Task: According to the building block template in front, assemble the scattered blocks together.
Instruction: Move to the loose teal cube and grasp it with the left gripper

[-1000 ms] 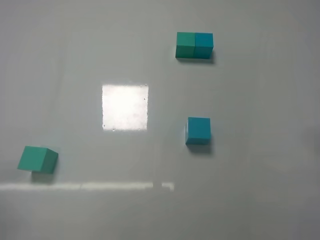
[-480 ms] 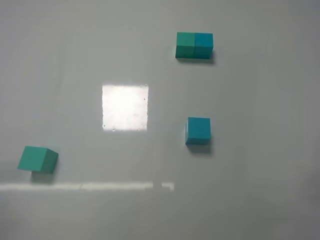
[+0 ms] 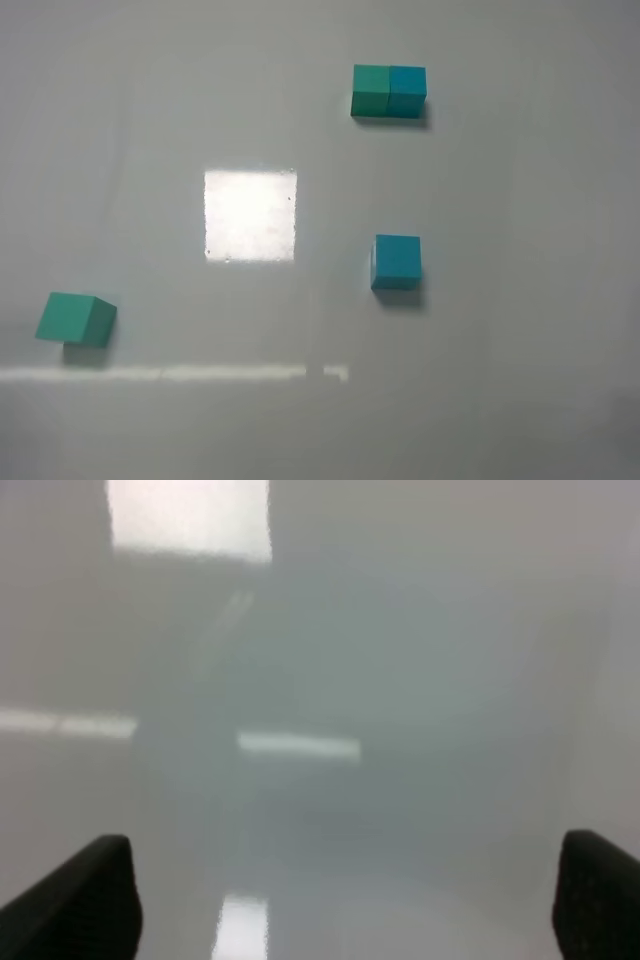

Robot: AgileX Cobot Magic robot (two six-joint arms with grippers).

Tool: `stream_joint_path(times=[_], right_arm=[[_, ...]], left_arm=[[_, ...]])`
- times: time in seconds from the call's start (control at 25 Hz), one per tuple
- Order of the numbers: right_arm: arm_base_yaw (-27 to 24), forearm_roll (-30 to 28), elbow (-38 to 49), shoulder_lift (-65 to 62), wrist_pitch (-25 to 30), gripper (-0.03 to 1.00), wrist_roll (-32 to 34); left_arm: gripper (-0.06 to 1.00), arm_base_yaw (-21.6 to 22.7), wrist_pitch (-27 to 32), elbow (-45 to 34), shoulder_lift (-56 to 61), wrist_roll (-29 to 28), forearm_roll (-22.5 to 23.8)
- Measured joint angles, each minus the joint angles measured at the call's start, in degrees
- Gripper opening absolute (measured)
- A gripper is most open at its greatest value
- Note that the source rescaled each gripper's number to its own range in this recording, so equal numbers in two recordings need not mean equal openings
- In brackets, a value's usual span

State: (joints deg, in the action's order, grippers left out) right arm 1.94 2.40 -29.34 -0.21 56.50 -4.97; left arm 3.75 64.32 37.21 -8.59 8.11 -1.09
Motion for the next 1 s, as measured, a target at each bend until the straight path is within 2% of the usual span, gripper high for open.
stream_joint_path(times=[0.24,0.36,0.56,0.88,1.0], right_arm=[[0.0,-0.05,0.01,-0.02,-0.14,0.97,0.16],[0.0,-0.11,0.01,-0.02,-0.14,0.95,0.28],[0.0,-0.16,0.06,-0.02,-0.14,0.95,0.33],[0.0,-0.16,0.06,-0.02,-0.14,0.95,0.33],[0.0,-0.28,0.06,-0.02,-0.14,0.93,0.4]], left_arm=[[0.85,0.0,4.0,11.47,-16.76,11.91,0.0],[0.86,-2.5,5.5,17.71,-24.98,17.95,0.57],[0.97,-14.23,5.56,25.95,-36.24,22.34,3.22],[1.0,-34.46,5.51,27.78,-49.15,22.97,16.98],[1.0,-40.69,5.45,27.95,-52.8,23.22,21.73]])
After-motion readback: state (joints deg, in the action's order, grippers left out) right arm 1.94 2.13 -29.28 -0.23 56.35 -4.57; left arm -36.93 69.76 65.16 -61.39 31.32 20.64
